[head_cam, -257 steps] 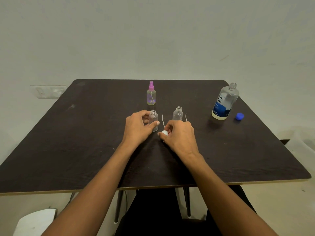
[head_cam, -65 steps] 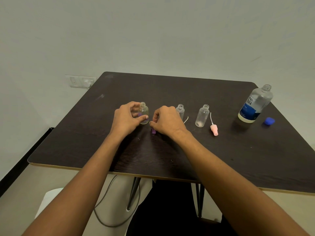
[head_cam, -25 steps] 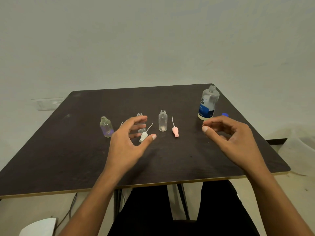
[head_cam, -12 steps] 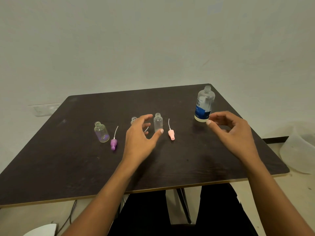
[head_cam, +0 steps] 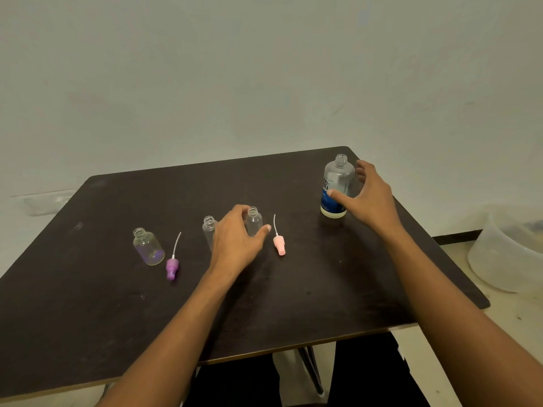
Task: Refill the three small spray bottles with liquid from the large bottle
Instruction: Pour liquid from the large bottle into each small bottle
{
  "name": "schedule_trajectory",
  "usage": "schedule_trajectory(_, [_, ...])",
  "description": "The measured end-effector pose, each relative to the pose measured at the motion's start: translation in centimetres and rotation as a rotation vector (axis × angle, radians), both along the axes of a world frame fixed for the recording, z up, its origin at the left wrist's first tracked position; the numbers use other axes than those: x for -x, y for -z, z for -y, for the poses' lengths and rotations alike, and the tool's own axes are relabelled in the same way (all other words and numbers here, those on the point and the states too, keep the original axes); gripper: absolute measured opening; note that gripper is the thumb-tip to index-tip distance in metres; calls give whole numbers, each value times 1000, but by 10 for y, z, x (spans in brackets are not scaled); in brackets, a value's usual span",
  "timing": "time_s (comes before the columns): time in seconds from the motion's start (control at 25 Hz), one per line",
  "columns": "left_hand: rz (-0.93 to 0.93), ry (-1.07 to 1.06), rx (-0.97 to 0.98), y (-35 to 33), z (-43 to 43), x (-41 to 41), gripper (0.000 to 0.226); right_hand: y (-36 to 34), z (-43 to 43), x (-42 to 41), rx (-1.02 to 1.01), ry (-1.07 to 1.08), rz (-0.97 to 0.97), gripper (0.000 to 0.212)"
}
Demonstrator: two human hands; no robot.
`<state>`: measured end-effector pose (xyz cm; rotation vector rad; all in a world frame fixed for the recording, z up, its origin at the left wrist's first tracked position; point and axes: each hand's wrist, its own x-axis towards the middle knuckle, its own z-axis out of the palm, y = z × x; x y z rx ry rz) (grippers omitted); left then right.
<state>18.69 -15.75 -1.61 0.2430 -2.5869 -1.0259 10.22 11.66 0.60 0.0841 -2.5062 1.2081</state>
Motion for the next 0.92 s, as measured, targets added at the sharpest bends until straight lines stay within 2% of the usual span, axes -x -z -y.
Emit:
schedule_trajectory(0.28, [-34,1,-83,4,4,-1,50,7,3,17,-20,8,5,95])
schedule_trajectory(0.44, [-38,-2,-71,6,4,0,42,8,3,18,-31,18,21,81])
schedule_trajectory(0.92, [-57,4,-90,-6,3,-3,40,3,4,14,-17,34,-3,72])
